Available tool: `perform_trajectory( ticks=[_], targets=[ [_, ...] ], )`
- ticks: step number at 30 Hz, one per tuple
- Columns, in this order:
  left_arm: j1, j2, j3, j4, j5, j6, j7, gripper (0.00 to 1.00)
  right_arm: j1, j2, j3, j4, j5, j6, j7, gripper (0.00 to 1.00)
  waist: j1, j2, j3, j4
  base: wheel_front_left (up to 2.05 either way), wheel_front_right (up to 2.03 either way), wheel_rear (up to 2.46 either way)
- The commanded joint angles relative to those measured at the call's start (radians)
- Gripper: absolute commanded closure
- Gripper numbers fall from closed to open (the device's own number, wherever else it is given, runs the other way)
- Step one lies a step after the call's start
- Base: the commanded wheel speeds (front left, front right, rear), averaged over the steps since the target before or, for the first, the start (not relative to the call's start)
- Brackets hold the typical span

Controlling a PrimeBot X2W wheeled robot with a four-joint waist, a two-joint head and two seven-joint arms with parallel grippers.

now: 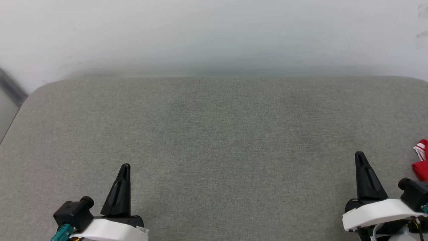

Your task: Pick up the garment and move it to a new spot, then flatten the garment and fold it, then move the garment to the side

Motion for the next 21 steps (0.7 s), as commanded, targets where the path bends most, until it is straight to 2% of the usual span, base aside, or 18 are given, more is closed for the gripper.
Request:
perform_trajectory(
  ticks=[1,21],
  targets=[
    [-0.026,0.009,0.003,-0.006,-0.051,0.002,0.008,1.0,-0.02,0.0,-0.003,-0.01,0.052,0.0,0.009,1.0,0.0,0.0,0.0,-0.001,0.0,0.0,0.0],
    [-0.068,0.015,0.016,0.063,-0.385,-0.001,0.079,1.0,-0.036,0.001,-0.01,0.018,0.386,0.0,0.083,1.0,0.0,0.0,-0.006,-0.008,0.0,0.0,0.0]
  ],
)
